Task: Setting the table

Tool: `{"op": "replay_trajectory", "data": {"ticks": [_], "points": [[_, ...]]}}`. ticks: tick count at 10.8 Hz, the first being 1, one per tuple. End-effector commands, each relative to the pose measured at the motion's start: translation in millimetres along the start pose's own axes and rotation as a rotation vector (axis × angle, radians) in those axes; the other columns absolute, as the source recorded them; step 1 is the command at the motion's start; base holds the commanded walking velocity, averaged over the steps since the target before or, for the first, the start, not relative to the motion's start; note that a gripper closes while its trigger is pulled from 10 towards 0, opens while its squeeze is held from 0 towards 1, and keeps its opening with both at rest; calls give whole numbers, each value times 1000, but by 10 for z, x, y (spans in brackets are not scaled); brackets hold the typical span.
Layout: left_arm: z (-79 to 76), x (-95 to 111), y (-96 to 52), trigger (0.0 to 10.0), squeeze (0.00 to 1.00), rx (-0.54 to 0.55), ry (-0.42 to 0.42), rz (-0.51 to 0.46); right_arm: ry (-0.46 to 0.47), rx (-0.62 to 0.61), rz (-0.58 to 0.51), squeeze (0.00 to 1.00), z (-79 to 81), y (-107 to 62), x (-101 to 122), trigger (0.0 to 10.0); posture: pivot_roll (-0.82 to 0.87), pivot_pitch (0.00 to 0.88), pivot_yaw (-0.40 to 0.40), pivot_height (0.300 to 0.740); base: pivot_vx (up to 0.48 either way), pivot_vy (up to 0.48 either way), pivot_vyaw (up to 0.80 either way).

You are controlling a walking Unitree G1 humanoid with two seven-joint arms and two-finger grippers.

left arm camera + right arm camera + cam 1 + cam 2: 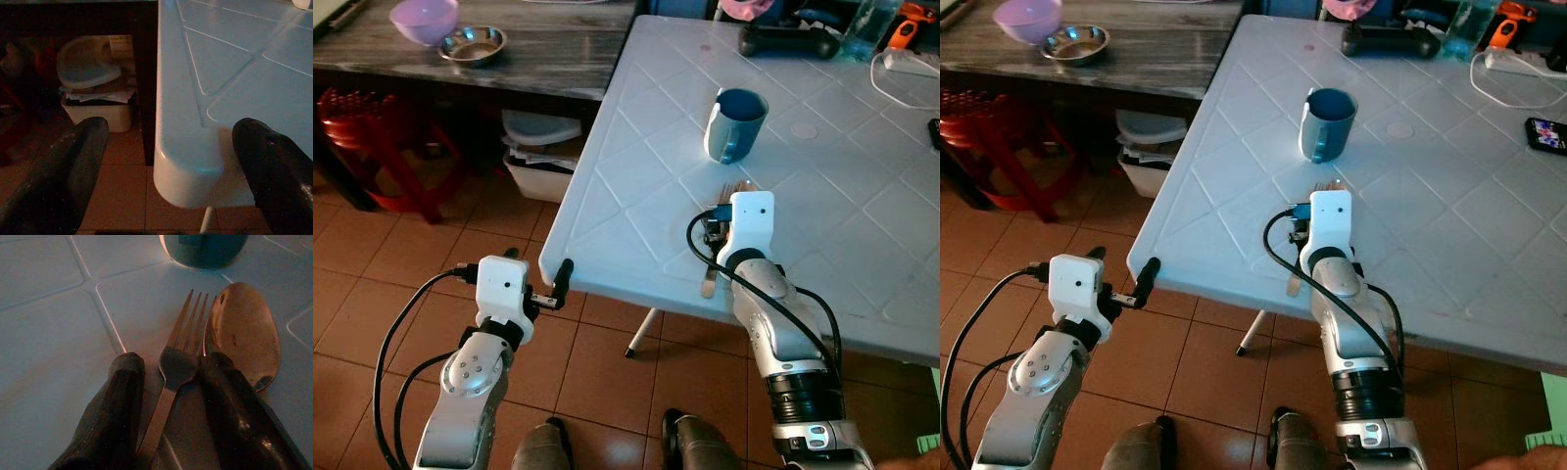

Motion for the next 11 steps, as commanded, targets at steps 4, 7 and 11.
{"op": "replay_trajectory", "data": {"ticks": [4, 7, 11], "points": [[28, -42, -43, 10000, 0, 26, -7, 14, -9, -132, 171, 0, -309, -239, -465, 10000, 32, 198, 24, 740, 0, 0, 0], [11, -41, 2, 10000, 0, 14, -6, 16, -15, -187, 153, 0, -409, -293, -460, 10000, 20, 198, 37, 740, 0, 0, 0], [2, -36, 7, 10000, 0, 15, -8, 12, 8, -95, 72, 0, -205, -109, -175, 10000, 27, 197, 31, 740, 0, 0, 0]]}}
Point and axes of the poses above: a point about 5 cm out from each wrist's last joint towards the gripper, its own y axis pointing out of the wrist towards the gripper, its own x axis along the axis of the wrist's last joint, z = x × y, the point moved 1 cm from there along y, pointing out of the wrist towards the gripper, and after that the axes turned 7 degrees about -y, right-handed, at the moved point
